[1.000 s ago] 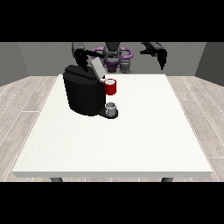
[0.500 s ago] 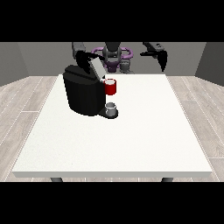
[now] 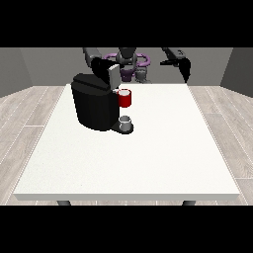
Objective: Insert the coffee pod into the coffee machine and close the lid
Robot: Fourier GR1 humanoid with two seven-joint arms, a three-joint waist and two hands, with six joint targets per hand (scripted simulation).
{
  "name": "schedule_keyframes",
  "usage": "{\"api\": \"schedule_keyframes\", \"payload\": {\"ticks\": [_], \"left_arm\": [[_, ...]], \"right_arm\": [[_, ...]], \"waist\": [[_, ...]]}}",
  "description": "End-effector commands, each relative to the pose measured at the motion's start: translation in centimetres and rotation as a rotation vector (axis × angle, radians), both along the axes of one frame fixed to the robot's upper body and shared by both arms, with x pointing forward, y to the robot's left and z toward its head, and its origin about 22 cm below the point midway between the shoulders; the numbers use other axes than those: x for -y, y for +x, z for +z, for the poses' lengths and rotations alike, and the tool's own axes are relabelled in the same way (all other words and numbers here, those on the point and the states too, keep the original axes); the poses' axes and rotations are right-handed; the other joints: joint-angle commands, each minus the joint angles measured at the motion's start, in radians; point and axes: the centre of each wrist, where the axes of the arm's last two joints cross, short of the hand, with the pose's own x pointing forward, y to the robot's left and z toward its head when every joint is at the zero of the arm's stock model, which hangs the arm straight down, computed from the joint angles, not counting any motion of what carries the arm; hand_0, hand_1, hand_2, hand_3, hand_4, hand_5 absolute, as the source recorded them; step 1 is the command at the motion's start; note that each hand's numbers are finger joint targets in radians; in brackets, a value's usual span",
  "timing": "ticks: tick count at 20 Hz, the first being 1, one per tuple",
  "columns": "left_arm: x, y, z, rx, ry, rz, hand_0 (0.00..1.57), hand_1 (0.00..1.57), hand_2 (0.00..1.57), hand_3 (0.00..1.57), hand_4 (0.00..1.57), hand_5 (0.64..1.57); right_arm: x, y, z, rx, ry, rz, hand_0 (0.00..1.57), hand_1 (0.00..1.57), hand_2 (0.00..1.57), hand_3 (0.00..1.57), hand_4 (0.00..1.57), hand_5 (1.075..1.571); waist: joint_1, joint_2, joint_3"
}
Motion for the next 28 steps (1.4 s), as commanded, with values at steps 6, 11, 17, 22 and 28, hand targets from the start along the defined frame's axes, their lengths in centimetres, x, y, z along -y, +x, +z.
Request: {"api": "schedule_keyframes", "payload": {"ticks": [6, 11, 17, 22, 28], "left_arm": [[1.3, -0.6, -0.9, -0.011, -0.009, -0.061, 0.0, 0.0, 0.0, 0.0, 0.17, 1.571], [2.1, 0.5, 0.9, 0.027, -0.013, -0.069, 0.0, 0.0, 0.0, 0.0, 0.12, 1.571], [4.5, -0.7, -0.5, 0.081, -0.042, -0.093, 0.0, 0.0, 0.0, 0.0, 0.14, 1.571], [1.6, -0.9, -1.1, 0.022, -0.046, -0.044, 0.0, 0.0, 0.0, 0.0, 0.19, 1.571], [0.9, -2.5, -4.9, -0.028, -0.027, 0.043, 0.0, 0.0, 0.0, 0.0, 0.19, 1.571]], "right_arm": [[-3.0, 1.3, 2.2, 0.029, -0.079, 0.024, 0.0, 0.0, 0.0, 0.0, 0.21, 1.571], [-4.2, 1.4, 1.9, 0.063, -0.135, 0.042, 0.0, 0.0, 0.0, 0.0, 0.14, 1.571], [-5.4, 1.2, 1.7, 0.077, -0.064, 0.075, 0.0, 0.0, 0.0, 0.0, 0.13, 1.571], [-7.3, -1.8, -1.6, 0.078, -0.009, 0.207, 0.0, 0.0, 0.0, 0.0, 0.26, 1.571], [-6.7, -6.0, -5.7, -0.009, 0.159, 0.169, 0.0, 0.0, 0.0, 0.0, 0.25, 1.571]], "waist": [[0.043, -0.014, 0.0011], [0.03, -0.005, 0.0012], [0.031, -0.021, 0.0012], [-0.027, -0.105, 0.0012], [-0.111, -0.145, 0.0012]]}}
